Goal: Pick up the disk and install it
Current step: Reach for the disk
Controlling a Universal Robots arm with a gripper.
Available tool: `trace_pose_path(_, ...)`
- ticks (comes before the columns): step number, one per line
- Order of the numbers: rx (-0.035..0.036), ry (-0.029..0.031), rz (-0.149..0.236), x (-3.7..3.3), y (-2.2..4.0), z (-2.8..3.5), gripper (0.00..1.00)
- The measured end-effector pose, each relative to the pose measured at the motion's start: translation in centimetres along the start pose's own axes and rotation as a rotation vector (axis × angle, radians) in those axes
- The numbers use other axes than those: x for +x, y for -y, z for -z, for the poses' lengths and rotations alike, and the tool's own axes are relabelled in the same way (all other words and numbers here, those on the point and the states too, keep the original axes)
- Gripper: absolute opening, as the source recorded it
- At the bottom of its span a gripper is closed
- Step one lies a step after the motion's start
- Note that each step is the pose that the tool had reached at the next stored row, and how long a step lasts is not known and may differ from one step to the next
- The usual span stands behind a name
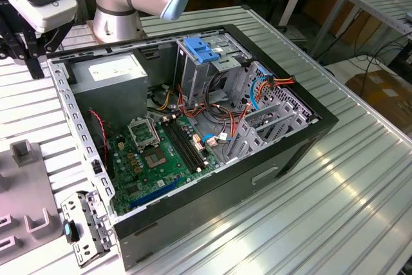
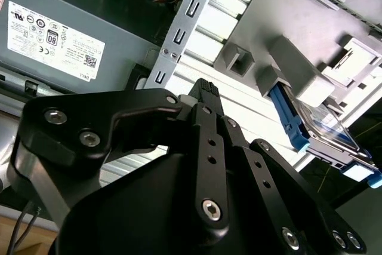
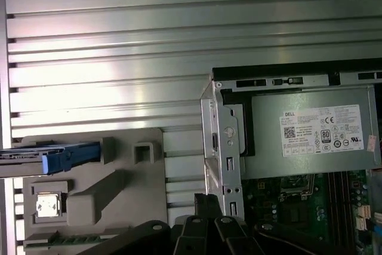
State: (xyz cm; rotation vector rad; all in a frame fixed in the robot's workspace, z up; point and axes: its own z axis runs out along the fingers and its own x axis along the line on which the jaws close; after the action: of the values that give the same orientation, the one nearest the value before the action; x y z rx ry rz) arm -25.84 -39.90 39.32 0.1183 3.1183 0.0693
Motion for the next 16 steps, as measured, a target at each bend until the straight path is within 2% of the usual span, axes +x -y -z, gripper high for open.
trace_pose_path(16, 0.0, -0.0014, 0.0, 2.78, 0.21, 0.06, 0.11)
